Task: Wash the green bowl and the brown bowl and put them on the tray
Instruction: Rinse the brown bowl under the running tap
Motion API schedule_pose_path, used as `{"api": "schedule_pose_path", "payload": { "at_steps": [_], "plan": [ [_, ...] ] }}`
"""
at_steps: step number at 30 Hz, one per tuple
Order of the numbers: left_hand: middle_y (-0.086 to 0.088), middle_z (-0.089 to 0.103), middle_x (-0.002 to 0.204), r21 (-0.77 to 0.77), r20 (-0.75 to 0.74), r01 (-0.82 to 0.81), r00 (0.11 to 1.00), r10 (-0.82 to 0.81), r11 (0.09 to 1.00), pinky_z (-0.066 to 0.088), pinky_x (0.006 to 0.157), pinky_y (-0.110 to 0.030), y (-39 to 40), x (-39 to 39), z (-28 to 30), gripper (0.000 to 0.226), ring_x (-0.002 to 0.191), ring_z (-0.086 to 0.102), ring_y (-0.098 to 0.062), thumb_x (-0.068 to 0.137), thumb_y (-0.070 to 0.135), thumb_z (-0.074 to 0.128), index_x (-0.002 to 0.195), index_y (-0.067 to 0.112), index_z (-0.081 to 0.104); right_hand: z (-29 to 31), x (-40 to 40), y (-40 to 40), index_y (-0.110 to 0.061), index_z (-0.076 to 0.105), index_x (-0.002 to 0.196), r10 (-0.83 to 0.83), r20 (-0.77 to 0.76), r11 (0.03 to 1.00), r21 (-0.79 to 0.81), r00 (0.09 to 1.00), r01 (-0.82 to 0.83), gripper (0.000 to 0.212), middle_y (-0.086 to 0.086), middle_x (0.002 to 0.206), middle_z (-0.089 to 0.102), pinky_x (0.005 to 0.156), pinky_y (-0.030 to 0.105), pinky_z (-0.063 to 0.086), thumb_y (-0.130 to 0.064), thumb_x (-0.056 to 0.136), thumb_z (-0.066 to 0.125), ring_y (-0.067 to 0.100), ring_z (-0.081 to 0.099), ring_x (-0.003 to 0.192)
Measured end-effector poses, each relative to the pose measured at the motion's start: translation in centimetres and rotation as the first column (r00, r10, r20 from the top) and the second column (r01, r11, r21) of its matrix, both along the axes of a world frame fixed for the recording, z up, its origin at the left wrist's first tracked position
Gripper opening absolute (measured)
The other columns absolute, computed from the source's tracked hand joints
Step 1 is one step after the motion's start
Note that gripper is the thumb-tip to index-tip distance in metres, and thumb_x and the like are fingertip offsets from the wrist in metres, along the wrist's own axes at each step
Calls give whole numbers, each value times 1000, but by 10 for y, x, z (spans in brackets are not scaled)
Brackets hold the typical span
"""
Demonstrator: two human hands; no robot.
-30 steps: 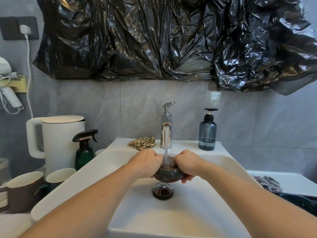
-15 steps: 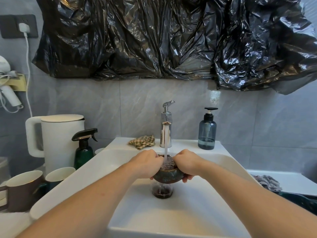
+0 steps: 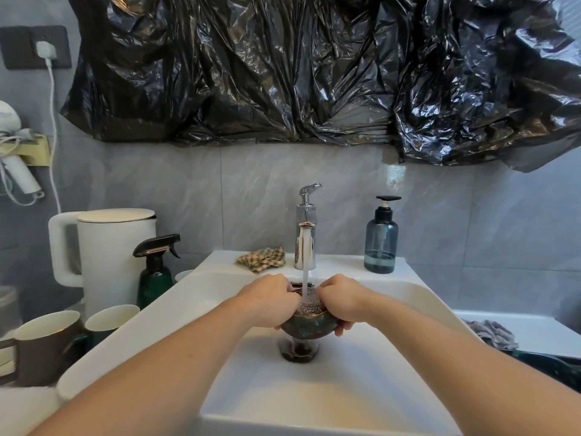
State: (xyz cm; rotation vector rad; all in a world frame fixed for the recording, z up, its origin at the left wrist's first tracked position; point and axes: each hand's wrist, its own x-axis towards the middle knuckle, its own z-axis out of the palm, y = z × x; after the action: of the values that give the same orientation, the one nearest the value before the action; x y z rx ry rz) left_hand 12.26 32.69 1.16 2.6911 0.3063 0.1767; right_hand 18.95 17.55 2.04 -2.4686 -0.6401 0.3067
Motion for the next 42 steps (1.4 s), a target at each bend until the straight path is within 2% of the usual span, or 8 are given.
{"api": "schedule_pose_path", "payload": {
  "at_steps": [5, 9, 12, 15, 18, 28, 35, 42],
  "plan": [
    [-2, 74, 75, -3, -32, -3, 999, 3, 1000, 62, 80, -40, 1, 0, 0, 23, 69, 74, -17, 92, 23, 48, 93, 19, 70, -1, 0, 0, -10, 58, 126, 6, -7, 1000, 2, 1000, -6, 36, 15, 97, 70, 46, 21, 48, -24, 109, 30, 17, 67, 52],
    [-3, 74, 75, -28, -39, 14, 999, -15, 1000, 63, 82, -45, 2, -1, 0, 19, 72, 76, -20, 88, 20, 49, 86, 18, 68, 0, -1, -1, -10, 59, 128, 18, -2, 1000, -4, 1000, -18, 35, 13, 94, 71, 44, 21, 47, -16, 105, 33, 18, 68, 52],
    [-1, 69, 64, -38, -34, 22, 999, -23, 999, 59, 69, -41, 3, 1, 0, 17, 67, 72, -18, 85, 15, 50, 74, 19, 64, 1, -3, -3, -10, 54, 132, 29, -13, 1000, 2, 999, -29, 39, 10, 89, 71, 44, 22, 46, -10, 99, 34, 17, 68, 50],
    [3, 54, 50, -35, -36, 21, 999, -22, 999, 41, 54, -28, 5, 2, 2, 26, 57, 54, -19, 85, 10, 51, 61, 19, 53, 1, -3, -3, -9, 55, 133, 41, -23, 999, 1, 999, -41, 41, 13, 91, 73, 45, 22, 46, -10, 97, 36, 18, 69, 53],
    [1, 56, 48, -51, -42, 14, 999, -16, 999, 40, 49, -25, 9, 0, 4, 26, 55, 52, -20, 85, 11, 49, 61, 16, 55, 3, -5, 0, -8, 53, 133, 59, -41, 998, 10, 997, -59, 42, 12, 88, 73, 46, 22, 46, -8, 96, 34, 19, 70, 55],
    [6, 46, 51, 10, 35, 7, 999, -7, 1000, 35, 60, -31, 12, -9, -8, 33, 60, 47, -19, 88, 17, 53, 56, 19, 48, -1, -9, 1, -9, 47, 139, 59, -109, 998, 21, 992, -57, 43, 16, 106, 71, 52, 25, 47, -7, 98, 33, 21, 70, 60],
    [-1, 51, 61, 19, 55, -2, 998, 1, 1000, 47, 64, -39, 12, -17, -1, 28, 67, 54, -25, 87, 25, 51, 59, 20, 51, -4, -7, 3, -13, 42, 146, 73, -122, 997, 41, 990, -69, 50, 13, 99, 73, 50, 24, 47, -7, 98, 31, 17, 70, 58],
    [0, 42, 60, 85, 0, 8, 1000, -8, 996, 33, 58, -33, 11, -20, 1, 32, 65, 44, -24, 88, 20, 53, 56, 20, 46, -9, -15, 6, -18, 29, 155, 112, -187, 993, -3, 976, -114, 58, 8, 106, 66, 56, 25, 52, -5, 98, 31, 20, 70, 68]
  ]
}}
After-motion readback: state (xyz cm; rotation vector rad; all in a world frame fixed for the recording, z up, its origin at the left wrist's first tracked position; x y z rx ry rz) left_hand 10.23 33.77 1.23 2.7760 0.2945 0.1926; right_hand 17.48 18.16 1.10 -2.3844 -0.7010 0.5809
